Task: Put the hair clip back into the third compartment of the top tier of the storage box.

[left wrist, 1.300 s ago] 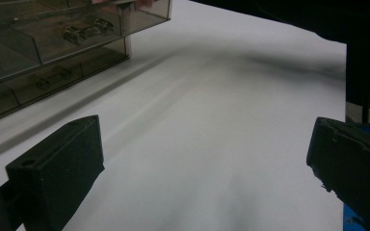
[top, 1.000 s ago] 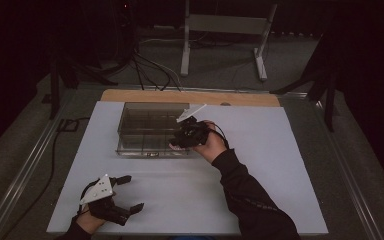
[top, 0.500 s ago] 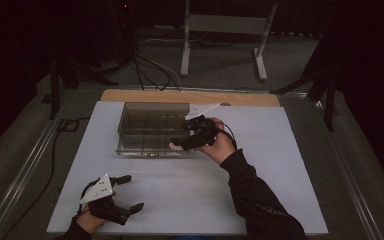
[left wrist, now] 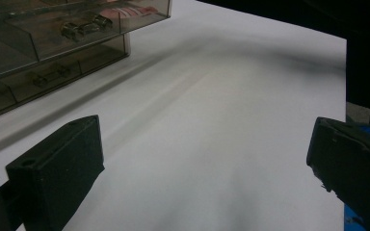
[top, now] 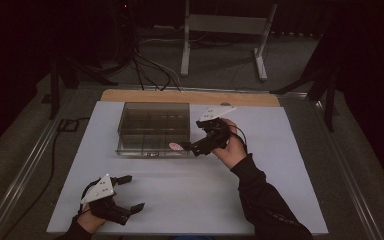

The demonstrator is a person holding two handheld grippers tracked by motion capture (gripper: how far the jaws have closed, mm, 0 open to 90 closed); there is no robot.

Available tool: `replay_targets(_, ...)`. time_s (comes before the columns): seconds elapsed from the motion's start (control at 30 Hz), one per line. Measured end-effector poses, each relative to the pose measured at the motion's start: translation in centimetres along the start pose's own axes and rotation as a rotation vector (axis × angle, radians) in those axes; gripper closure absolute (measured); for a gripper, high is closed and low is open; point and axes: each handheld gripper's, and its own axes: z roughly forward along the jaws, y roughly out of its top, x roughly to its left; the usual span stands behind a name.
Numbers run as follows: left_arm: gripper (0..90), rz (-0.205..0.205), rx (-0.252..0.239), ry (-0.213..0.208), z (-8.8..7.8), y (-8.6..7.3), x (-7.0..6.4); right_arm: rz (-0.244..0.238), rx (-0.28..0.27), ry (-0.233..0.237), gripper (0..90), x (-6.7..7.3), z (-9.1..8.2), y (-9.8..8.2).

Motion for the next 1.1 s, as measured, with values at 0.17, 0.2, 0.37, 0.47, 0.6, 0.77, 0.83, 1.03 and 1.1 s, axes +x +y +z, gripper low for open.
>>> replay_targets(0.17,0.5,0.004,-0.003,0.004,-0.1,0.0,-0.1,0.026,-0.033,-0.014,0.3,-0.5,-1.0,-1.0)
replay_targets(0.2,0.5,0.002,-0.002,0.005,-0.1,0.0,-0.1,0.026,-0.033,-0.021,0.3,-0.6,-1.2,-1.2)
replay_targets(0.37,0.5,0.001,0.002,0.007,-0.1,-0.1,0.0,0.035,-0.018,-0.019,0.3,-0.8,-1.7,-2.3)
replay_targets(0.47,0.5,0.006,0.004,0.007,-0.2,-0.1,-0.1,0.051,-0.022,-0.02,0.3,-0.9,-2.0,-3.6)
replay_targets(0.6,0.5,-0.001,0.001,0.008,-0.2,-0.1,-0.1,0.052,-0.017,-0.012,0.4,-1.1,-2.0,-5.1)
replay_targets(0.77,0.5,-0.001,0.002,0.007,-0.1,-0.1,0.0,0.067,-0.033,-0.022,0.4,-1.2,-2.2,-7.0)
replay_targets(0.83,0.5,0.004,0.006,0.007,-0.1,-0.1,-0.1,0.07,-0.03,-0.028,0.4,-1.2,-2.3,-7.7)
replay_targets(1.03,0.5,0.005,0.007,0.004,0.0,-0.1,-0.1,0.062,-0.004,-0.045,0.4,-1.2,-2.8,-9.5)
replay_targets(1.1,0.5,0.004,-0.001,0.004,0.0,0.0,-0.1,0.068,-0.009,-0.048,0.4,-1.1,-3.1,-10.2)
